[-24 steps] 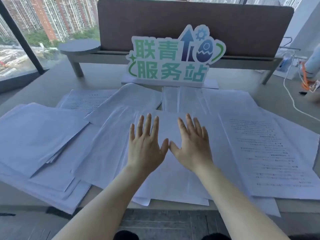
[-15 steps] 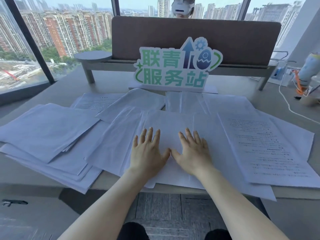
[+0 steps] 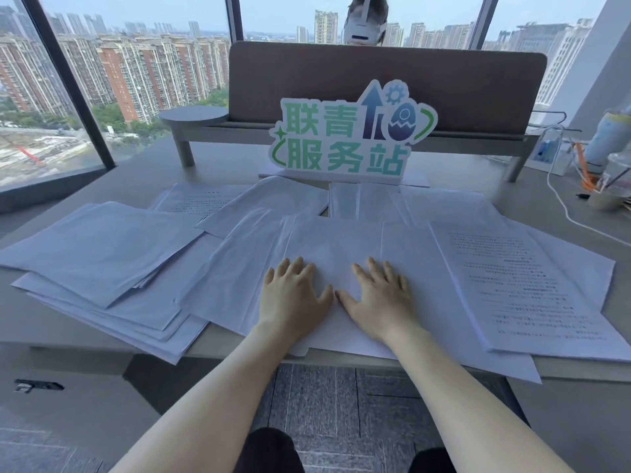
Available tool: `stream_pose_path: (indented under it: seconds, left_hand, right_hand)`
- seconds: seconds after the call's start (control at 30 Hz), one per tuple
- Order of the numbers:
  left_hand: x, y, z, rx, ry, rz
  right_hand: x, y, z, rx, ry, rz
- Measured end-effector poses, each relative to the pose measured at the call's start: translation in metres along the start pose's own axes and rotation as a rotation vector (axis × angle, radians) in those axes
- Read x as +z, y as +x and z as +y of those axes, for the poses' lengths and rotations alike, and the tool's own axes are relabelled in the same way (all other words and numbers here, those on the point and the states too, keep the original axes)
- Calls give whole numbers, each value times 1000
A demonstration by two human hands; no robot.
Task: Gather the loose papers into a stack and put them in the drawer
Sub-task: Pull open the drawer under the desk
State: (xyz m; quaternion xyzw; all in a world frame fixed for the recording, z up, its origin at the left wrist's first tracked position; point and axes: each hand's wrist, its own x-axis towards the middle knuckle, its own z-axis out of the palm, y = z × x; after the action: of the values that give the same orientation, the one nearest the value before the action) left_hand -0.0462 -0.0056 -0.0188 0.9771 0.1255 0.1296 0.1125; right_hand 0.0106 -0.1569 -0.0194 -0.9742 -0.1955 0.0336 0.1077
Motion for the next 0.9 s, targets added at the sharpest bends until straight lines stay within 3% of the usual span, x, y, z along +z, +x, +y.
stream_pose_path:
  seconds: [0.27, 0.6, 0.9]
  left_hand:
    - [-24, -16, -22, -37, -75, 117]
    - [-86, -66, -108, -224, -111, 320]
    - [-110, -140, -189, -436, -188, 466]
  right_hand:
    - [-17, -16, -32, -118, 121, 137]
    - [-14, -40, -151, -477, 373, 376]
    - [39, -90, -259, -768, 647, 354]
